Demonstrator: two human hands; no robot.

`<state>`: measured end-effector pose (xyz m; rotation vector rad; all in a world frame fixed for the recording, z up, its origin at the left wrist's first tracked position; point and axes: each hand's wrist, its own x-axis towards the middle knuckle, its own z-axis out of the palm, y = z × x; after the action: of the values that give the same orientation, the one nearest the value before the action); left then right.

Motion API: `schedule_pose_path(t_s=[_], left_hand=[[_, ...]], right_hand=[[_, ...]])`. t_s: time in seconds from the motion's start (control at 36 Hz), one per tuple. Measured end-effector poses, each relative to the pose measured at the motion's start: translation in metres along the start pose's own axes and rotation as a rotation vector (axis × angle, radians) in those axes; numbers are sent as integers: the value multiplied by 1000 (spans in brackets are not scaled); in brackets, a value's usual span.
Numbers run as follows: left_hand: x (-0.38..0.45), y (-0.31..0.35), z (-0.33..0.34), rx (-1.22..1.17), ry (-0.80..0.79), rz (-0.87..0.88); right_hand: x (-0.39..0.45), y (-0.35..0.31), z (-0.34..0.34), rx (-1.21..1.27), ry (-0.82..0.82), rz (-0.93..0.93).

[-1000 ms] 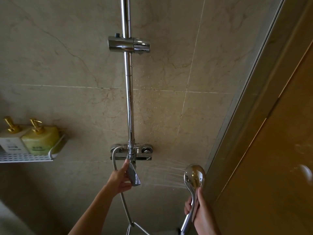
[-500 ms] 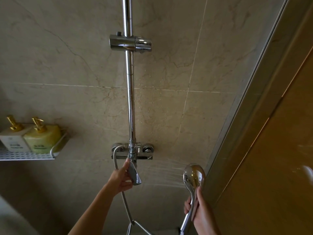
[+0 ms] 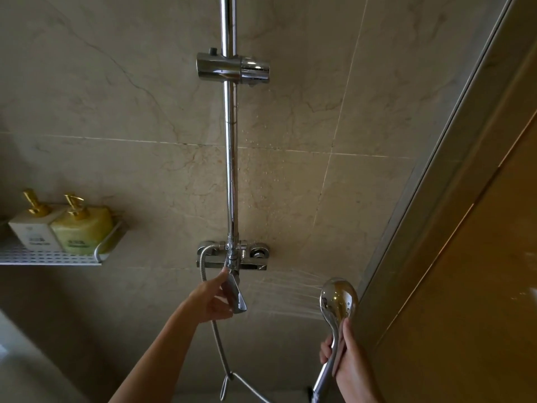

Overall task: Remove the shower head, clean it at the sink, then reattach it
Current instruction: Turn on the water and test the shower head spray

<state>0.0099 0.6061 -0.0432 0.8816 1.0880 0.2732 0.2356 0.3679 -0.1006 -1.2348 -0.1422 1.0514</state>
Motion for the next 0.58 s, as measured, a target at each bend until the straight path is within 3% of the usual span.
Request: schedule_pose_path(t_s=[0.17,0.47,0.58], left_hand=[[3,13,15,-293,-119,-91],[27,-2,32,-762,51,17],[34,-11,38,-773,138,72]], right_hand=[[-3,-4,4,-1,19,16],[-12,-26,8,57,6,4],[-10,-29,4,46,-9,11]])
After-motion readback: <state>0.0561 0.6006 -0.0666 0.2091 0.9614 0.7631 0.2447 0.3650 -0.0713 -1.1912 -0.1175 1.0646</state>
